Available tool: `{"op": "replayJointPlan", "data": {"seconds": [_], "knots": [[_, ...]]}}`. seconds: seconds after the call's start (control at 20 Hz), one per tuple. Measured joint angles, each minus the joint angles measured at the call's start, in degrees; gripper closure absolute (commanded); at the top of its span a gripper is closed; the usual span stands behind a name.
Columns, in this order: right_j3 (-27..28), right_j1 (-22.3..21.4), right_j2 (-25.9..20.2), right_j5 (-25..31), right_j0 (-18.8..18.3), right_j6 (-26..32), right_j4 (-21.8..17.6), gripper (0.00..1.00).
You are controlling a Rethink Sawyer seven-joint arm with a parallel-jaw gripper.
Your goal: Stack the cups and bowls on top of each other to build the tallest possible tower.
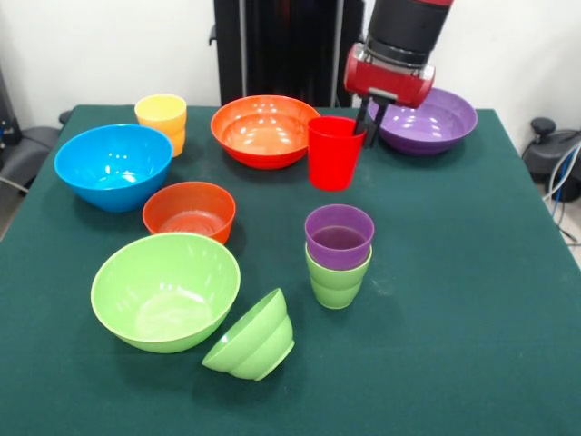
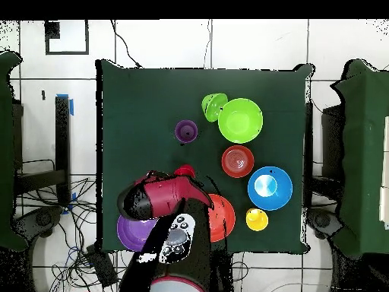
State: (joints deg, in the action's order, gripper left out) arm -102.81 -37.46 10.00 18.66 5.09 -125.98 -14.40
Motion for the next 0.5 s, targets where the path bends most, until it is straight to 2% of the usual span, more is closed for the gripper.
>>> {"op": "replayJointPlan", "data": {"seconds": [0.15,0.25,0.5], "knots": [[0.78,-1.29,-0.25,3.30,-0.21,0.00,0.01,1.00],[2.03,-3.10,-0.85,8.12,-0.75,0.00,0.13,1.00],[4.34,-6.06,-1.96,15.69,-1.36,0.00,0.26,1.00]]}}
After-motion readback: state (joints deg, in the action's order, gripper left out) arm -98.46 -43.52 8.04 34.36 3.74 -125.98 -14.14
